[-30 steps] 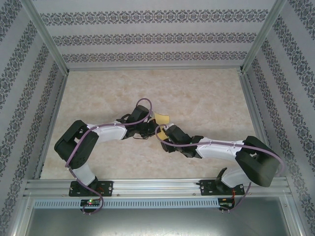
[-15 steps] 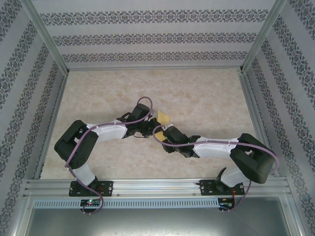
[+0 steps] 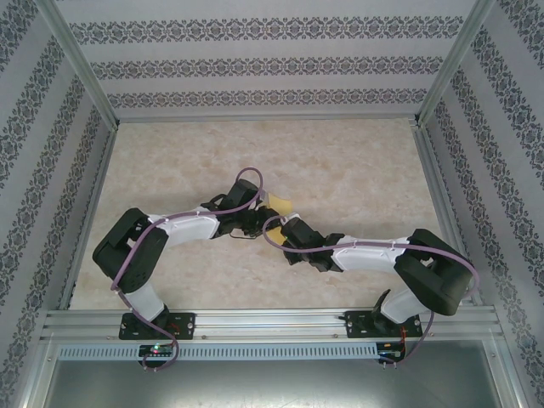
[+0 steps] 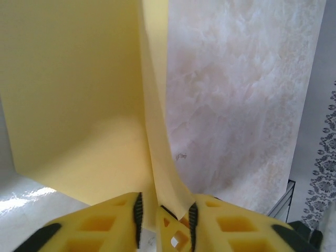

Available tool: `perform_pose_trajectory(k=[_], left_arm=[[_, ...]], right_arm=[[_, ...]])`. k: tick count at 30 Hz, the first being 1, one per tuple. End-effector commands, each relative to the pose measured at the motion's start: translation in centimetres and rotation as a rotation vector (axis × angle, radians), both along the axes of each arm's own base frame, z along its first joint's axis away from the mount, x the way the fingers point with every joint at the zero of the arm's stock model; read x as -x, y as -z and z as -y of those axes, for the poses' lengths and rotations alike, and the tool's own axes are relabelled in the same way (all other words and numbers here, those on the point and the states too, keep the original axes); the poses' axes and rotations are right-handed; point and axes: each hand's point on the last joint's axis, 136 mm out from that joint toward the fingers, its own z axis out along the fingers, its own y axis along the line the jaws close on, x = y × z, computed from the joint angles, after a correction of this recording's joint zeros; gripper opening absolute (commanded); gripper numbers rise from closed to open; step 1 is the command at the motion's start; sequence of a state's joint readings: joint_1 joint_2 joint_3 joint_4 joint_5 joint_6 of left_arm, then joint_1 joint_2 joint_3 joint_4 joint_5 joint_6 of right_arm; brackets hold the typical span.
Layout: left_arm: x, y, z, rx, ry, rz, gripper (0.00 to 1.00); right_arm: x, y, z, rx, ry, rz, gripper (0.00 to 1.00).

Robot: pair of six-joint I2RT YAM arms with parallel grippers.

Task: Fold a paper plane with a square sheet of paper (fold left side to right side)
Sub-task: Fourth fold the wing at the center of the table.

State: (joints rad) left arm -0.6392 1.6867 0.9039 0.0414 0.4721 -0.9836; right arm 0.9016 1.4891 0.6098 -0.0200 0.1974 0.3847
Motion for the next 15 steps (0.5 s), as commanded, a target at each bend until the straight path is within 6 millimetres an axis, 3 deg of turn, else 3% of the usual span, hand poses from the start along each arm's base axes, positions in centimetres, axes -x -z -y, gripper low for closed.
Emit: perform_pose_trajectory(k=[1, 10, 15], left_arm=[[-1.0, -2.1, -1.0, -0.01, -0.02, 0.054, 0.37], [-3.2, -3.5, -3.6, 0.02, -0.07, 0.075, 0.54], [-3.8, -4.1, -6.7, 0.002, -0.136, 0.101, 0.59]], right_arm=[[0.5, 0.4, -0.1, 0.027, -0.025, -0.009, 0.1], [0.8, 0.8, -0.1, 0.024, -0.029, -0.024, 0.1], [1.0, 0.8, -0.3, 0.011, -0.033, -0.031, 0.09]])
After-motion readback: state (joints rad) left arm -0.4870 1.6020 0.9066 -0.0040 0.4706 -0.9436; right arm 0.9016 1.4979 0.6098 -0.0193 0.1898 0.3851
